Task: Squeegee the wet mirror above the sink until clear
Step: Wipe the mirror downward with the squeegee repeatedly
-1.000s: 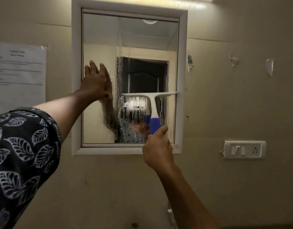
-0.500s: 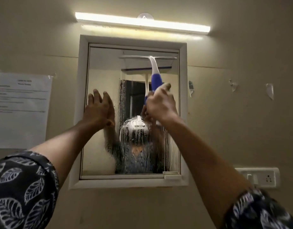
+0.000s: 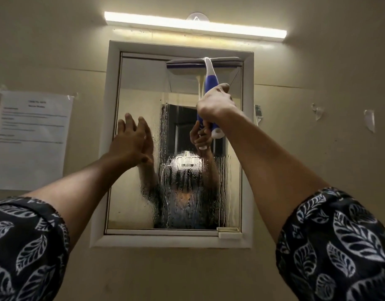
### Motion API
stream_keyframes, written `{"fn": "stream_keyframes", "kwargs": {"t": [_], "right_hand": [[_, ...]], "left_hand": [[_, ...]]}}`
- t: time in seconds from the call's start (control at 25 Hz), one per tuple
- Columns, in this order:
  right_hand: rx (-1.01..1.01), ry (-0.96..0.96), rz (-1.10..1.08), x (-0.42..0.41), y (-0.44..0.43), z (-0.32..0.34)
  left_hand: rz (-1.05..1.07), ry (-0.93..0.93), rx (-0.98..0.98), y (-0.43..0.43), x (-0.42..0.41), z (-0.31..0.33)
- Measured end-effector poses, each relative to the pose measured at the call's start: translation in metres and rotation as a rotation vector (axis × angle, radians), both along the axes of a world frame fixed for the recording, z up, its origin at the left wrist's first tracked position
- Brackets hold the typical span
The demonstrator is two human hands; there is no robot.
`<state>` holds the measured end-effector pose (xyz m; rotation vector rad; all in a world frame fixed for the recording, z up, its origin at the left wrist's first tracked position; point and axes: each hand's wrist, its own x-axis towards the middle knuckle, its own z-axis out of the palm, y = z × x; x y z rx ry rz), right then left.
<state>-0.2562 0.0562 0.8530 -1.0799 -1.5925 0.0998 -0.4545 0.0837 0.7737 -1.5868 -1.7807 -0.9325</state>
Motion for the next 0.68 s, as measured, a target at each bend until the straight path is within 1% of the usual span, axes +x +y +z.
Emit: {"fn": "stream_keyframes", "kwargs": {"t": [0.12,0.2,0.4,0.52,0.68], "right_hand": [[-0.019,-0.013,-0.034,0.004,-0.007,-0.001],[-0.037,0.006,-0.019,0.006,-0.011,-0.009],[-0.083,0.081,0.124,0.004,-0.001,-0.062],[-0.072,0.041,0.086,0.005,-0.002,-0.085],[-0.132,0.003,0.092,0.005,-0.011,-0.121]], "left_hand": [[0.012,0.010,0.009,0.002,-0.001,0.001],[0.013,0.022,0.009,0.003,-0.003,0.002],[0.035,0.051,0.003,0.005,-0.005,0.002],[0.043,0.081,-0.018,0.003,-0.009,0.003],[0.052,0.119,-0.032,0.000,-0.014,0.003]]}}
